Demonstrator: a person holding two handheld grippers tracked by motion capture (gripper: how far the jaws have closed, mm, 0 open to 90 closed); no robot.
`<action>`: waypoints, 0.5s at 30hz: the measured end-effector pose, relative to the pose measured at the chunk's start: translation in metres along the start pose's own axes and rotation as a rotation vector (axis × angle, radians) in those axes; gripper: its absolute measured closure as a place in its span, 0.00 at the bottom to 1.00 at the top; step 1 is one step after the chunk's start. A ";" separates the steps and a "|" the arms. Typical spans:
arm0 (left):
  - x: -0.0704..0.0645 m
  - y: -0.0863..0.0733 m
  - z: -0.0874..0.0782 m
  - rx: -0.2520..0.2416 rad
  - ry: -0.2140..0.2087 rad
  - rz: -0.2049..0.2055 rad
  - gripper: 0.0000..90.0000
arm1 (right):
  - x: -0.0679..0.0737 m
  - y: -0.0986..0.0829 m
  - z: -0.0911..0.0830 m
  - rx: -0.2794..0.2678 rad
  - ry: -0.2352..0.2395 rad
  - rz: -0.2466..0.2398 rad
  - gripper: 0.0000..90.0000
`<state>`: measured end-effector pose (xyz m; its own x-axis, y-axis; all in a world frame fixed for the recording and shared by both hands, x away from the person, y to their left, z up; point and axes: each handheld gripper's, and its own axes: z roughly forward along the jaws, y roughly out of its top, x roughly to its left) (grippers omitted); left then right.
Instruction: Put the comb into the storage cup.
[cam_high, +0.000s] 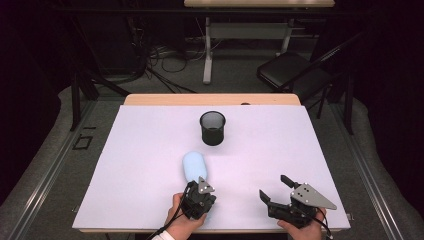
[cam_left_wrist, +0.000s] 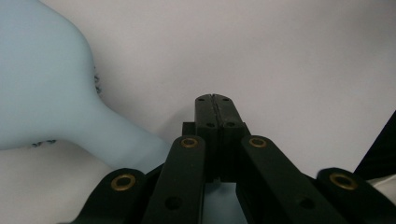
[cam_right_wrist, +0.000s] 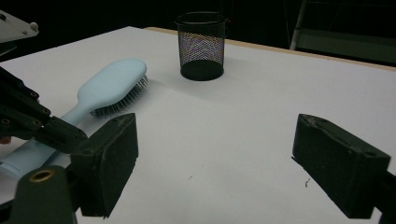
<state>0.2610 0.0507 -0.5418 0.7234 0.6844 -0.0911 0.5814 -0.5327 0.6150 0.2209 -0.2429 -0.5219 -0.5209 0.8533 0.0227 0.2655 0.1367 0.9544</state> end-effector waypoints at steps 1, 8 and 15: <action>0.000 0.000 0.000 0.002 0.001 0.000 1.00 | 0.000 0.000 0.000 0.000 0.000 0.000 0.16; 0.002 0.000 -0.005 0.002 0.020 -0.007 1.00 | 0.000 0.000 0.000 0.000 0.000 0.001 0.16; -0.001 0.000 -0.003 0.033 0.021 -0.002 1.00 | 0.001 0.000 0.000 0.003 0.003 0.004 0.16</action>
<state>0.2589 0.0513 -0.5395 0.7144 0.6956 -0.0757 0.5952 -0.5472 0.5884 0.2208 -0.2423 -0.5220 -0.5221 0.8525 0.0271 0.2695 0.1347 0.9535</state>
